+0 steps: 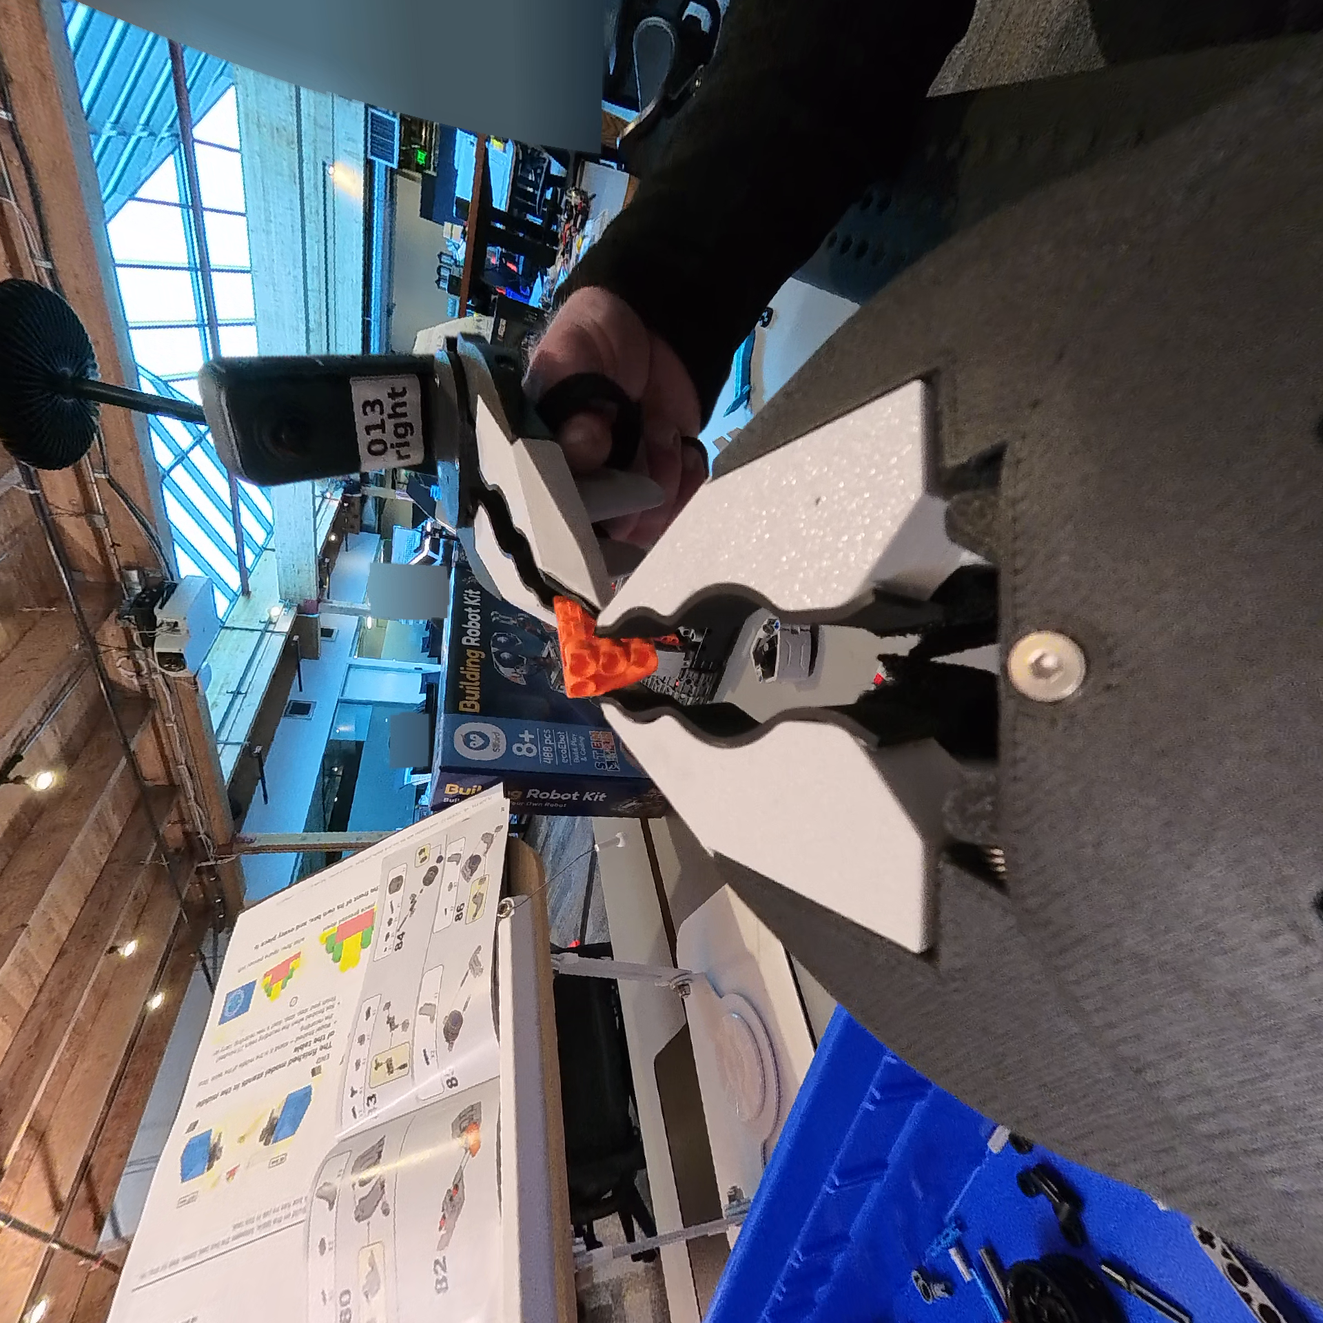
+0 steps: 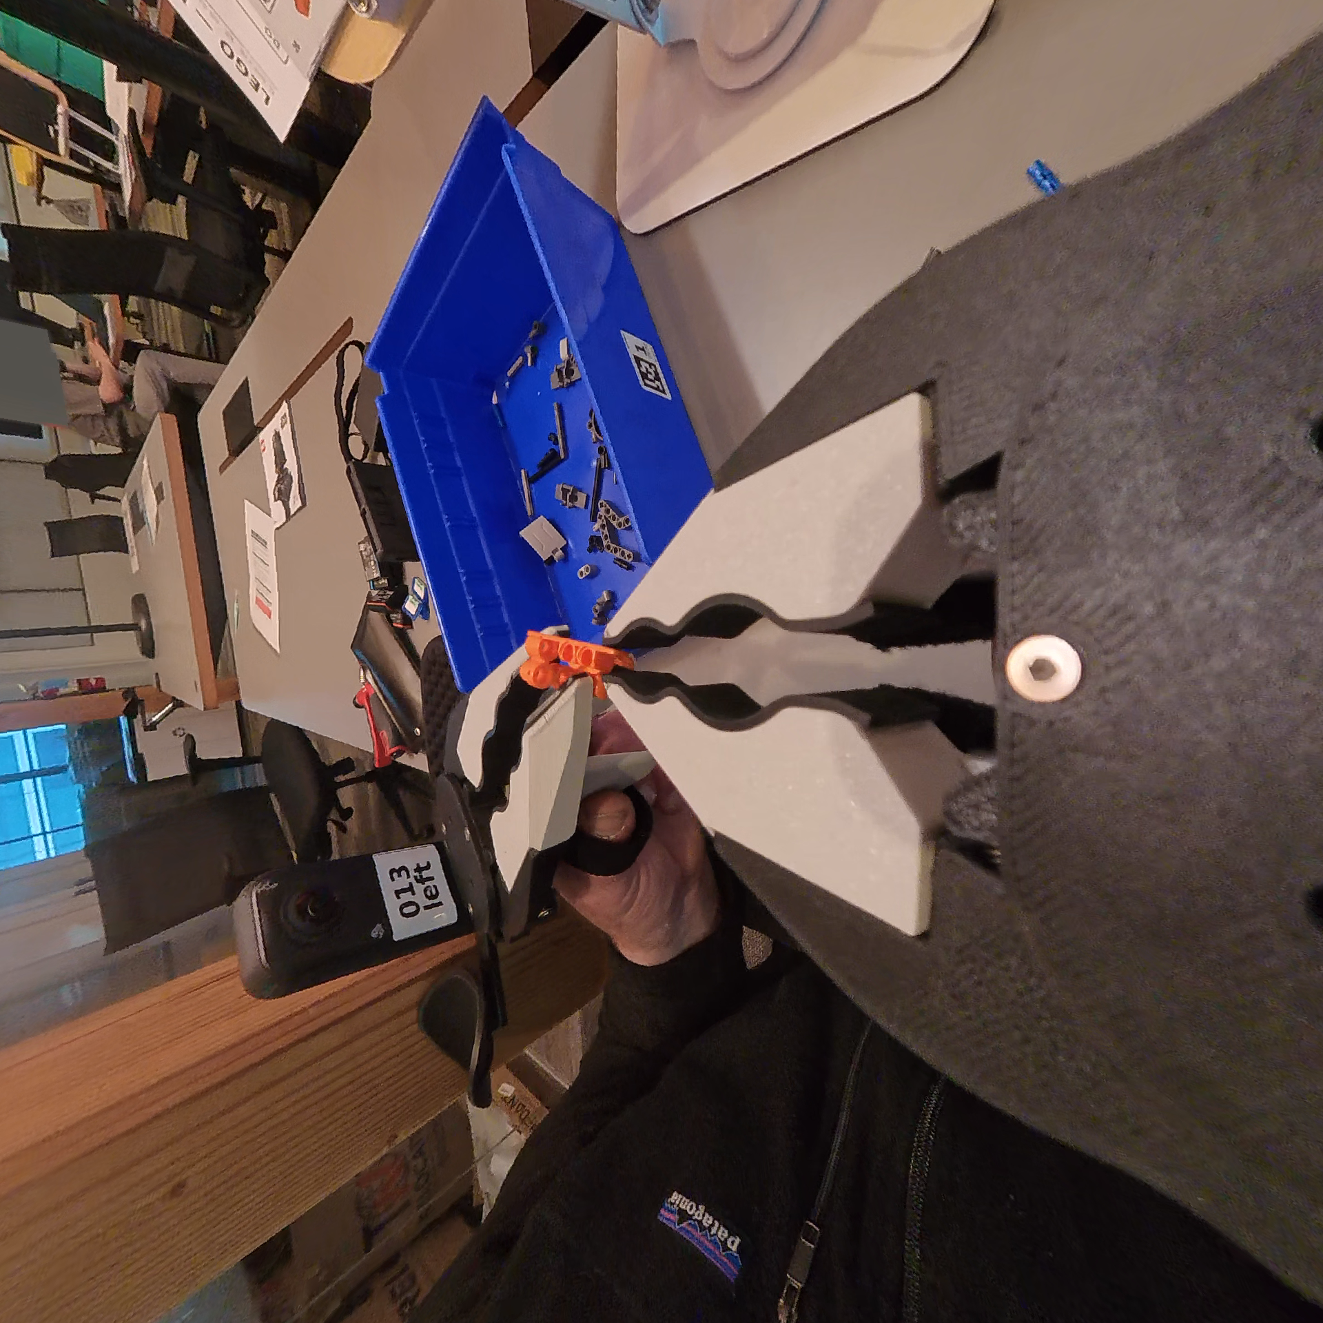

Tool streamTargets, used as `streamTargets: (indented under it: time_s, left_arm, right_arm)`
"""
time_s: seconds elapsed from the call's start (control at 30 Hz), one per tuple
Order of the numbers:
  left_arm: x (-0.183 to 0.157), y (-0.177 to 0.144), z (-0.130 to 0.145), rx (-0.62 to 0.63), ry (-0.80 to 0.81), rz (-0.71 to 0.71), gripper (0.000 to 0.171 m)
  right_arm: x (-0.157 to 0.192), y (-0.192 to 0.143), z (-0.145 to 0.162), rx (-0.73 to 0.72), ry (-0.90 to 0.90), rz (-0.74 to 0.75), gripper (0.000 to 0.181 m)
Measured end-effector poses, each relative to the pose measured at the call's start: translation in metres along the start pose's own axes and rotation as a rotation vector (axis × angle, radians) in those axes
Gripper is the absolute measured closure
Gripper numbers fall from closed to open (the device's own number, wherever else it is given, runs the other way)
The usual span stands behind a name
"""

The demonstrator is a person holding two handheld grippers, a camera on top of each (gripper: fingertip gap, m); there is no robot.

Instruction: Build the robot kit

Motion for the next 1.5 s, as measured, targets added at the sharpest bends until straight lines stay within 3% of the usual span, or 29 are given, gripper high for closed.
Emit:
streamTargets:
  time_s: [0.5, 0.87, 1.07, 1.5]
  left_arm:
    - [0.0, -0.002, -0.002, -0.055, -0.072, 0.081, 0.154]
    - [-0.001, -0.002, -0.002, -0.189, -0.274, 0.29, 0.151]
    - [-0.001, 0.0, 0.0, -0.188, -0.287, 0.303, 0.159]
    - [0.002, -0.004, -0.011, -0.215, -0.259, 0.286, 0.159]
  right_arm:
    - [-0.002, -0.002, 0.0, -0.025, 0.042, -0.031, 0.178]
    - [-0.002, -0.006, -0.001, -0.066, 0.104, -0.128, 0.179]
    - [0.0, -0.006, -0.001, -0.067, 0.108, -0.151, 0.179]
    - [0.008, 0.008, 0.008, -0.05, 0.094, -0.162, 0.181]
Point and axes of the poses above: each gripper's, where its closed fingertips meet, y out along the fingers, z out of its underside, x = y × z across the jaws, the point moved 6 cm from there along -y, back along the fingers, and after that the axes turned 14 degrees about z, right-handed, at the moved point
